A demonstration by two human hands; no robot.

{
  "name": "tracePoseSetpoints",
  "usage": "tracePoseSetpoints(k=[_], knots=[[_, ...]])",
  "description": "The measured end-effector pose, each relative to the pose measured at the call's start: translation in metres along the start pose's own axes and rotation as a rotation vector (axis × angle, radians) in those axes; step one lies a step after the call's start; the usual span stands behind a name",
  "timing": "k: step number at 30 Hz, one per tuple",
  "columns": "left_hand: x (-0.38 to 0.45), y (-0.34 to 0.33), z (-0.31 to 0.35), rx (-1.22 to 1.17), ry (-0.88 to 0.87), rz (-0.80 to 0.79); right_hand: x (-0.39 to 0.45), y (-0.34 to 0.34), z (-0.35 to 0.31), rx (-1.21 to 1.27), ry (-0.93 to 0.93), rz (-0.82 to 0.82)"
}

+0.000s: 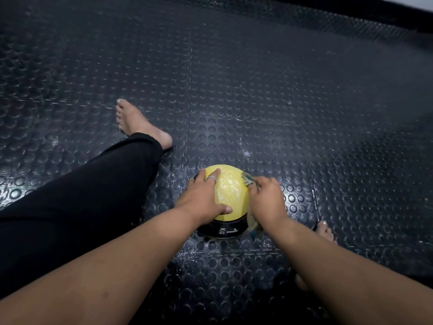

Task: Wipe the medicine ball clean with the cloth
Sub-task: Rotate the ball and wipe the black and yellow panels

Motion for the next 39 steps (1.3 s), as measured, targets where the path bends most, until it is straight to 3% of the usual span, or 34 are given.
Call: tracePoseSetpoints(k=[3, 7, 9, 15, 20, 25, 28, 30, 36, 39], knots=[[0.000, 0.001, 0.001, -0.004, 0.008, 0.009, 0.011, -0.003, 0.004, -0.032, -0.103, 0.003], [0.002, 0.004, -0.008, -0.041, 0.048, 0.014, -0.021, 0.004, -0.027, 0.081, 0.118, -0.009], [0.000, 0.003, -0.006, -0.035, 0.043, 0.022, -0.026, 0.007, -0.021, 0.085, 0.118, 0.017], [-0.005, -0.001, 0.007, 0.014, -0.002, 0.031, 0.013, -0.003, 0.026, 0.022, -0.299, -0.007], [-0.004, 0.002, 0.002, -0.029, 0.026, 0.021, -0.030, 0.005, -0.010, 0.094, 0.051, 0.015], [-0.007, -0.001, 0.012, 0.035, 0.002, 0.030, -0.004, 0.002, 0.030, -0.015, -0.271, -0.034], [-0.005, 0.002, 0.004, -0.006, 0.043, 0.027, -0.015, 0.001, -0.002, 0.014, -0.023, -0.061], [-0.003, 0.004, 0.001, -0.022, 0.057, 0.024, -0.029, 0.001, -0.009, 0.074, 0.044, -0.047], [-0.008, -0.002, 0.019, 0.062, 0.046, 0.046, 0.000, -0.003, 0.038, 0.112, -0.390, -0.033], [-0.007, -0.002, 0.017, 0.040, 0.066, 0.053, -0.014, 0.002, 0.014, 0.087, -0.207, 0.003]])
Point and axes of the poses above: each hand's wrist, its own x-axis towards the middle knuckle, its own y-axis out of the back of the hand, z = x × y, the point moved 10 cm from there along x, towards the middle knuckle, and after that the axes turned 14 degrees about z, right-handed, at the moved point
